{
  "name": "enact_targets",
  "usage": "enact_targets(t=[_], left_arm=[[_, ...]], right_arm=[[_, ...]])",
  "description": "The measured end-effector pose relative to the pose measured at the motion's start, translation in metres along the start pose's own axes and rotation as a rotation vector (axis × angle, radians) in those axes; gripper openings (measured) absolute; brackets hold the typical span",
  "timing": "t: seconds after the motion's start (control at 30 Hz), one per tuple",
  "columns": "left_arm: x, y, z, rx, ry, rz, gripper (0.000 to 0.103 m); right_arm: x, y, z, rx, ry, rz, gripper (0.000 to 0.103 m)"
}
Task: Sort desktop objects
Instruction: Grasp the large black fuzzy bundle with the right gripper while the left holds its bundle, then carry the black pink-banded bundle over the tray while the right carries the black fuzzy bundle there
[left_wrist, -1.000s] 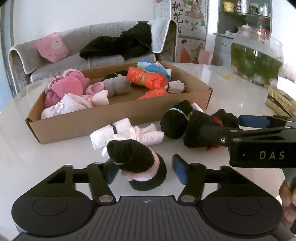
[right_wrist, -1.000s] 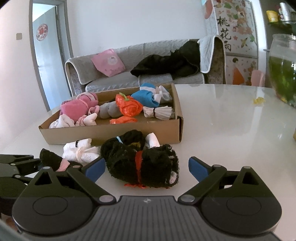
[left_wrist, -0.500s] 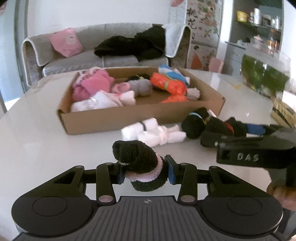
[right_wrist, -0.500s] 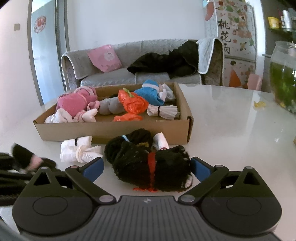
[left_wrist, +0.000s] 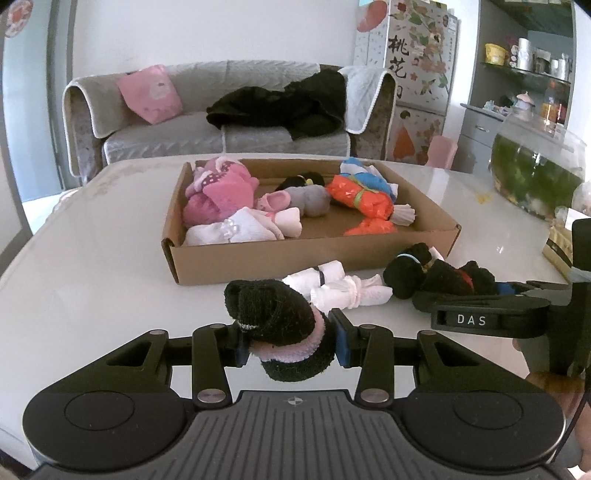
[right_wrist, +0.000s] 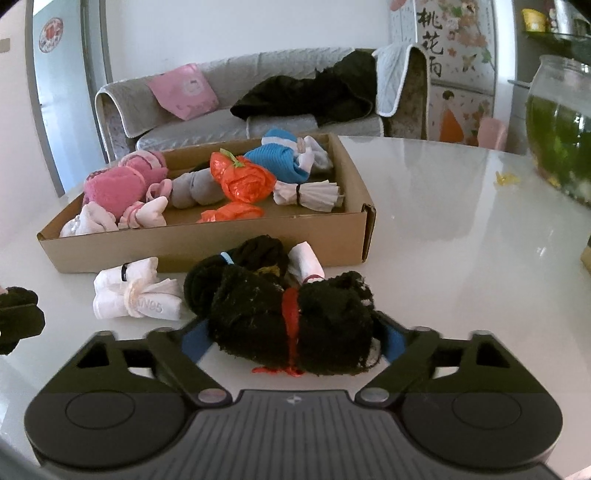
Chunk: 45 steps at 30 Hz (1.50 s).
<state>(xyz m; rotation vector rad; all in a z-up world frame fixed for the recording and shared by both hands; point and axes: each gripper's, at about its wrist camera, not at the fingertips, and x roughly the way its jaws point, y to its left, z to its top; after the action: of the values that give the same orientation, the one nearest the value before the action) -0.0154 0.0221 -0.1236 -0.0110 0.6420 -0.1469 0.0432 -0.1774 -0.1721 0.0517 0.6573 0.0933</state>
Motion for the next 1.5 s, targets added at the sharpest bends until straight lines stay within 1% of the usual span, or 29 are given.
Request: enact_targets(t=[0.1, 0.23, 0.37, 0.5, 0.6, 0.7, 0.87, 1.07, 1.17, 1.27, 1.5], left_arm=[[-0.002, 0.002, 0.000, -0.004, 0.002, 0.003, 0.049], [-0.004, 0.005, 0.000, -0.010, -0.002, 0.005, 0.050], [-0.004, 0.006, 0.001, -0.017, -0.001, 0.004, 0.050], [-0.016, 0.014, 0.005, -0.028, -0.024, 0.010, 0.049], [-0.028, 0.025, 0.013, -0.040, -0.049, 0.025, 0.049], [-0.034, 0.035, 0.028, -0.048, -0.068, 0.058, 0.049], [-0.040, 0.050, 0.063, -0.052, -0.117, 0.093, 0.049], [-0.045, 0.060, 0.105, -0.054, -0.168, 0.128, 0.049], [-0.043, 0.056, 0.121, -0.037, -0.184, 0.130, 0.049], [-0.035, 0.048, 0.136, -0.015, -0.183, 0.125, 0.049], [-0.011, 0.033, 0.162, -0.003, -0.155, 0.096, 0.049]], right_arm=[[-0.004, -0.001, -0.004, -0.011, -0.017, -0.004, 0.072], [-0.017, -0.009, -0.011, 0.004, -0.038, -0.003, 0.072], [-0.032, -0.017, -0.010, 0.010, -0.056, 0.016, 0.072], [-0.049, -0.029, 0.001, 0.022, -0.086, 0.031, 0.072], [-0.059, -0.041, 0.017, 0.029, -0.122, 0.036, 0.072], [-0.065, -0.046, 0.036, 0.027, -0.163, 0.050, 0.072], [-0.068, -0.039, 0.071, 0.006, -0.233, 0.102, 0.072], [-0.064, -0.033, 0.100, -0.035, -0.282, 0.142, 0.072], [-0.059, -0.034, 0.109, -0.046, -0.284, 0.168, 0.072], [-0.057, -0.036, 0.116, -0.044, -0.282, 0.190, 0.072], [-0.045, -0.029, 0.127, -0.074, -0.250, 0.225, 0.072]])
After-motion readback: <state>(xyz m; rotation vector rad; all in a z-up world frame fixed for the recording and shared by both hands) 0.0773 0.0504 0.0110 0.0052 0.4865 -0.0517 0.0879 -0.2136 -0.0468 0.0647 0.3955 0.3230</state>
